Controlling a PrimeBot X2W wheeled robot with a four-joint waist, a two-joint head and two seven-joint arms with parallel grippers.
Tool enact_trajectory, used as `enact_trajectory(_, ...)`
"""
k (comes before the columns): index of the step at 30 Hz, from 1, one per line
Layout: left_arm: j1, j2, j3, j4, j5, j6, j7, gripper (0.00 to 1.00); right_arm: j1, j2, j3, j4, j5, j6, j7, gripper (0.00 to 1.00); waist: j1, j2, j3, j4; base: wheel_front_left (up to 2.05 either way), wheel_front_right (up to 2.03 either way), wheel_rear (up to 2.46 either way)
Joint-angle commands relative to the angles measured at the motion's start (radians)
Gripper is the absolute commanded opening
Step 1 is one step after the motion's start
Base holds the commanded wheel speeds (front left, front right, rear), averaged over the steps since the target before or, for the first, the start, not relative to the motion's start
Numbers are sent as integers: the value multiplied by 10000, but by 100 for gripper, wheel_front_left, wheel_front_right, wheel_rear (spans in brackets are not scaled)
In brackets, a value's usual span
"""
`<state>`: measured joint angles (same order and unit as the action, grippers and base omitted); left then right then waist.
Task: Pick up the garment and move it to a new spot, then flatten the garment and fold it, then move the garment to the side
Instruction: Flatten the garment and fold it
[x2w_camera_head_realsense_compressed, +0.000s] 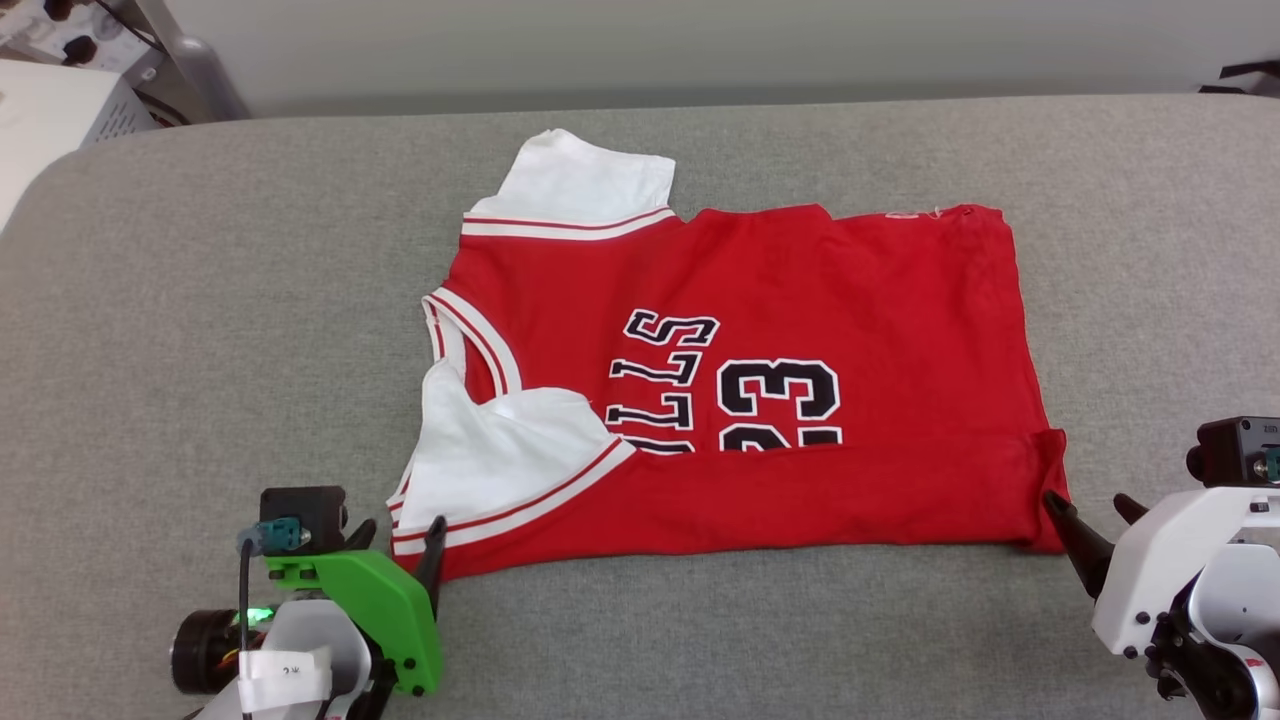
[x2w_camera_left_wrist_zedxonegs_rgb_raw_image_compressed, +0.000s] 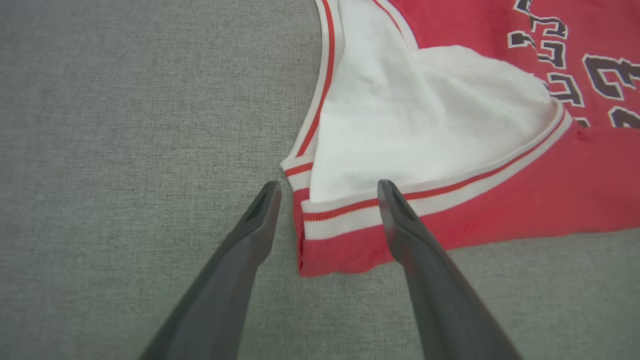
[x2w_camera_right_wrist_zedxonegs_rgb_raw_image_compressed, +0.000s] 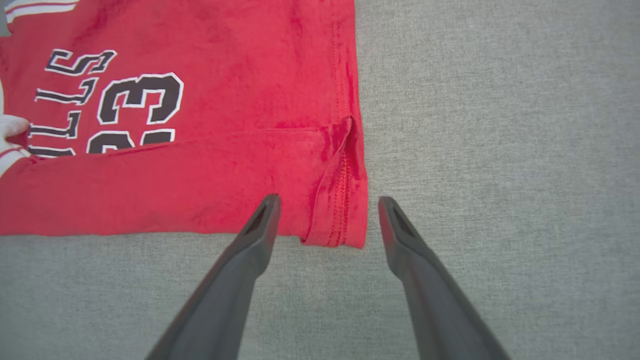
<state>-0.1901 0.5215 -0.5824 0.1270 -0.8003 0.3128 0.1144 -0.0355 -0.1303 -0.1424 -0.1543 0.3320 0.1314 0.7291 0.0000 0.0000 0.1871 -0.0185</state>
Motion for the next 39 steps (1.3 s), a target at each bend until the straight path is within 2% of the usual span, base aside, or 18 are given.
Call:
enact_trajectory(1,159,192,-18,-82,65,181,185,100,141,109,-43,-211,-93,-7,105,100,0,0,178,-92,0,0,0)
enact_trajectory(6,171,496,-175,-356,162,587,926,100,184,327,-120,-591,-269,-7,332,100,0,0,466,-143,0,0,0)
enact_trajectory(13,-21,569,-453,-269,156,678,1667,100,78,408,-103,-766,-338,-7,384,100,0,0,817,-184,0,0,0)
enact_trajectory(14,-53,588,-531,-177,155,659,1825,89,63,412,-103,-775,-347,-7,380,100,0,0,851,-184,0,0,0)
enact_trajectory(15,-84,590,-581,-111,142,623,1924,14,54,413,-103,-774,-358,-7,381,100,0,0,874,-182,0,0,0)
enact_trajectory(16,-118,561,-614,-47,96,559,1993,0,49,408,-100,-761,-374,-7,386,100,0,0,890,-172,0,0,0)
enact_trajectory(26,-341,266,-399,-334,-114,75,1290,0,-11,61,-235,64,-750,-7,194,100,0,0,564,233,0,0,0)
enact_trajectory(39,-164,600,-266,-1906,35,268,1052,0,-533,97,-391,1701,-1012,-7,30,100,0,0,724,709,0,0,0)
